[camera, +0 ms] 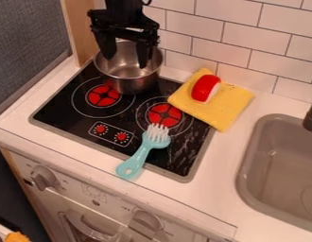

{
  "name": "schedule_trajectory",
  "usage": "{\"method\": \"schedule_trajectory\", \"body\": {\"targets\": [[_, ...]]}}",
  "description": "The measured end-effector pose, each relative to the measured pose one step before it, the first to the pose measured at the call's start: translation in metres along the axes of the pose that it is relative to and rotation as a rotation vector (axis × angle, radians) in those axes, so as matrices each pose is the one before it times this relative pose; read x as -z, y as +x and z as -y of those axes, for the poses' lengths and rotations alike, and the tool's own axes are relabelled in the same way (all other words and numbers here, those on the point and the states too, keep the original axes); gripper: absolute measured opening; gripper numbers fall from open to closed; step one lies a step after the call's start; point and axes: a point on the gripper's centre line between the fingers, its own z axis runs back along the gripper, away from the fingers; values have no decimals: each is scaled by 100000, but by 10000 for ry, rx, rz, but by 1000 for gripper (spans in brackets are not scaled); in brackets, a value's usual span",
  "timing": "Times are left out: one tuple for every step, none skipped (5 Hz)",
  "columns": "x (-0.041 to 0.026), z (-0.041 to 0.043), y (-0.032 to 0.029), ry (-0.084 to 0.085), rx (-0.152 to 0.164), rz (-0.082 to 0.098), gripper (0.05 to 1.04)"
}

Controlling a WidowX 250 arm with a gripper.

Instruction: Moved the blue brush to the lower left side of the burner

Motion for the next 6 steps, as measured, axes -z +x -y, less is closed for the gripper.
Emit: {"method": "schedule_trajectory", "body": {"targets": [[1251, 243, -483, -166, -19, -380, 1001], [148, 919, -367, -732, 332, 66, 1001], [-1302, 1496, -3424, 460, 1171, 36, 1001], [264, 1829, -3221, -29, 965, -279, 1001], [1987, 1453, -1295, 34, 688, -438, 1001], [2283, 582, -404, -11, 25, -380, 1001]]}}
